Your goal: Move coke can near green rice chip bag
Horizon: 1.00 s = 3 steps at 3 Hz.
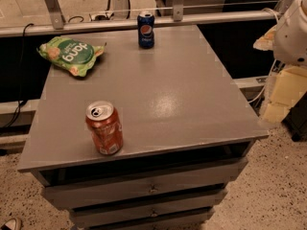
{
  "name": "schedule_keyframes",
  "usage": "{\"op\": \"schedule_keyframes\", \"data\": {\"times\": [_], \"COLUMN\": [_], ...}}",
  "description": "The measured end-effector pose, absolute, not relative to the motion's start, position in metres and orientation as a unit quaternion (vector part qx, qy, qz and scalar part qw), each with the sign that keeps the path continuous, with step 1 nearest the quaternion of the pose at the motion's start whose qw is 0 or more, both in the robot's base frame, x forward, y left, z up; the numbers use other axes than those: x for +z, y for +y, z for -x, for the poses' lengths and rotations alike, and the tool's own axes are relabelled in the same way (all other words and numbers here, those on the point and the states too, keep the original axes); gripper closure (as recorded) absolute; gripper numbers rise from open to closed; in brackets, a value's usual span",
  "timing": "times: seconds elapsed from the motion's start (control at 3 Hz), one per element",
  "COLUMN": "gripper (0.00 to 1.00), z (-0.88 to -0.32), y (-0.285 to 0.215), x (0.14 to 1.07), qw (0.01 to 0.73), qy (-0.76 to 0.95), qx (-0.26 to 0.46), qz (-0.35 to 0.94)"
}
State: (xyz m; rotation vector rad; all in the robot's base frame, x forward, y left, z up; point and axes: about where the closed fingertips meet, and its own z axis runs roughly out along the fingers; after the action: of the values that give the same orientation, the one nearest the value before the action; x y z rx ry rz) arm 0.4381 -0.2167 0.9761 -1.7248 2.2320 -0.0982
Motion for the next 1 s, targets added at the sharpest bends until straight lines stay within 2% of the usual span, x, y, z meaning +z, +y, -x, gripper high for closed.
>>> {"op": "schedule_keyframes", "data": {"times": [0.67,1.0], "gripper": [0.00,0.00], "z": [-0.440,-0.450], "y": [-0.213,-0.181], "x": [0.977,0.964], "qw": [0.165,0.190], "qy": [0.780,0.768], "qx": [-0.031,0.010], "qz": [0.603,0.611]}}
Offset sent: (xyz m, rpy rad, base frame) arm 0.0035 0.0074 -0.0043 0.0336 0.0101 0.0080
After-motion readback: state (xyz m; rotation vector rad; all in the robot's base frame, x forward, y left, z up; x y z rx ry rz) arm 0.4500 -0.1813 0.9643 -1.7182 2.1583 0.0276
